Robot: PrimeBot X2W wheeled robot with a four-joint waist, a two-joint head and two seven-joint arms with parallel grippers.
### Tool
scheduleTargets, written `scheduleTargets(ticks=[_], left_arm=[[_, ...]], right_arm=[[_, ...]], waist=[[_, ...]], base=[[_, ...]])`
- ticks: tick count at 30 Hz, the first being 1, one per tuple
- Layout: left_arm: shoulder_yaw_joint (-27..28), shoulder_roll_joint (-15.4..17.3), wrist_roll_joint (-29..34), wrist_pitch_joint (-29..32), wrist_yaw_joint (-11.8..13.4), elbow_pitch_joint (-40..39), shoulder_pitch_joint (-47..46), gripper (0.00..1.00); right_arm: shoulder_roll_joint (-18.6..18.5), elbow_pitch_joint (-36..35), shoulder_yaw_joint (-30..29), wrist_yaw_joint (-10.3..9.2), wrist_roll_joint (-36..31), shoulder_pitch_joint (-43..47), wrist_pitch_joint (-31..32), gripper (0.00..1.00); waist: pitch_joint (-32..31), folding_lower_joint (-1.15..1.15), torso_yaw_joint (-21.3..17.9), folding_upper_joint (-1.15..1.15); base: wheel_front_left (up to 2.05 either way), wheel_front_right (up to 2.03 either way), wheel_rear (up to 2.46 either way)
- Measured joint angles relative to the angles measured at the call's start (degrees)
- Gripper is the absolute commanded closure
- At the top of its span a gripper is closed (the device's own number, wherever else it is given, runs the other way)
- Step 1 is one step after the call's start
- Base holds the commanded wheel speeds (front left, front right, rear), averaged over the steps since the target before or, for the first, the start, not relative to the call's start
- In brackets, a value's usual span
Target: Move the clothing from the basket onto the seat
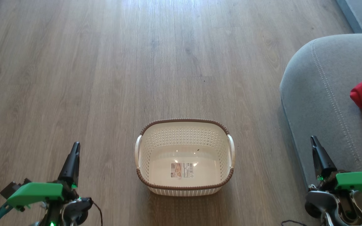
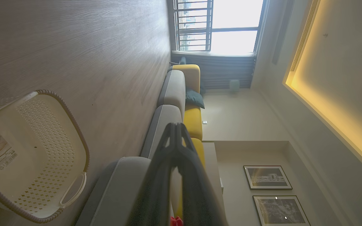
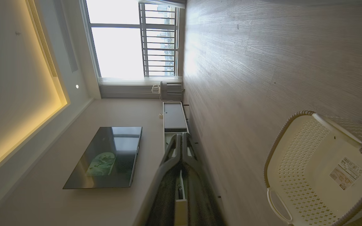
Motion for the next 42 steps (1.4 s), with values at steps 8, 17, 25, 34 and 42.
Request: scheduleTargets(ticks=[8,17,25,34,42], left_arm=[[0.01,0.00,0.00,0.00,0.00,0.00,0.00,1.00],[0.01,0.00,0.00,0.00,0.00,0.00,0.00,1.00],[0.01,0.00,0.00,0.00,0.00,0.00,0.00,1.00],[0.01,0.00,0.00,0.00,0.00,0.00,0.00,1.00],[0.01,0.00,0.00,0.00,0.00,0.00,0.00,1.00]], right_arm=[[0.00,0.00,0.00,-0.01,0.00,0.00,0.00,1.00],[0.00,0.00,0.00,-0.01,0.00,0.00,0.00,1.00],[0.00,0.00,0.00,-0.01,0.00,0.00,0.00,1.00],[0.00,0.00,0.00,-0.01,0.00,0.00,0.00,1.00],[0.00,0.00,0.00,-0.01,0.00,0.00,0.00,1.00]], waist=[[0.00,0.00,0.00,0.00],[0.00,0.00,0.00,0.00],[0.00,0.00,0.00,0.00],[0.00,0.00,0.00,0.00],[0.00,0.00,0.00,0.00]], base=[[0.00,0.00,0.00],[0.00,0.00,0.00],[0.00,0.00,0.00],[0.00,0.00,0.00],[0.00,0.00,0.00]])
